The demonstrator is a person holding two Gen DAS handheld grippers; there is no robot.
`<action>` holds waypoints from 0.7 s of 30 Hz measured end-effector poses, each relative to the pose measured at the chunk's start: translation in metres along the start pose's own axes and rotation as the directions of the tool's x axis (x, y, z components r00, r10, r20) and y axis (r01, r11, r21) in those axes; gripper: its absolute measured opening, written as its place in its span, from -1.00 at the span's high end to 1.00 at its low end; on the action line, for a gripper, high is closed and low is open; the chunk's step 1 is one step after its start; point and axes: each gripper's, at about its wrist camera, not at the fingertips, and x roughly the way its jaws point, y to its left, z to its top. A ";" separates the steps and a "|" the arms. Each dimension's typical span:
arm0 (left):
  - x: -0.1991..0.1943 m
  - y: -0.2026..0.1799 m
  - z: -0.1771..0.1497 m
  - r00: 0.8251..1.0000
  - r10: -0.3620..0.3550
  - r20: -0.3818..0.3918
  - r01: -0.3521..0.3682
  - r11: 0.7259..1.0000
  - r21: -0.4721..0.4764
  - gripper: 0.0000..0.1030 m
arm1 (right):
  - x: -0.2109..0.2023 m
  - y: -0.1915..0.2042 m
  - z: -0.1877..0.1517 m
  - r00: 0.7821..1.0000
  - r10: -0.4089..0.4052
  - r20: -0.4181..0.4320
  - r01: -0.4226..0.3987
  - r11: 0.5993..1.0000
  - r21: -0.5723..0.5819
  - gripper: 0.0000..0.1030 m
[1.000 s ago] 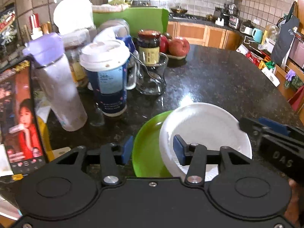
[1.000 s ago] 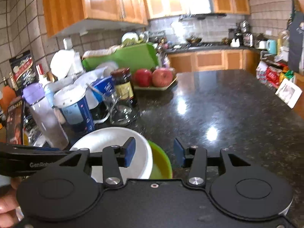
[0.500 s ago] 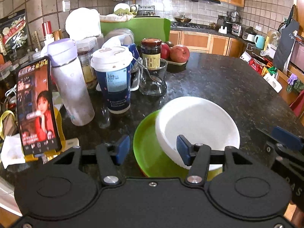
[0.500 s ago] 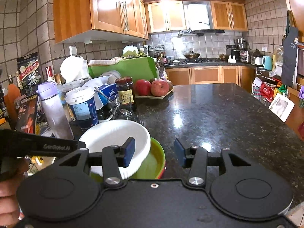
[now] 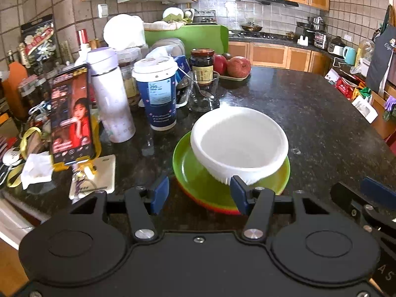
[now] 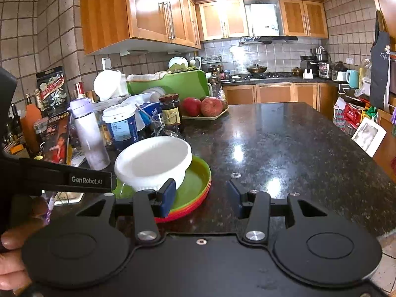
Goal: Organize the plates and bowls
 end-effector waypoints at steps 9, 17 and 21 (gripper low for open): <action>-0.020 -0.005 -0.018 1.000 0.006 -0.007 -0.006 1.000 0.024 -0.17 | -0.030 0.002 -0.010 1.000 0.011 0.011 -0.011 1.000 0.011 0.06; -0.034 -0.008 -0.032 1.000 -0.006 -0.004 0.007 0.999 0.036 -0.17 | -0.047 0.004 -0.016 1.000 -0.005 0.020 0.005 1.000 0.006 0.06; -0.037 -0.007 -0.034 1.000 -0.007 -0.002 0.007 0.999 0.035 -0.17 | -0.051 0.006 -0.018 1.000 -0.005 0.026 0.005 1.000 -0.001 0.06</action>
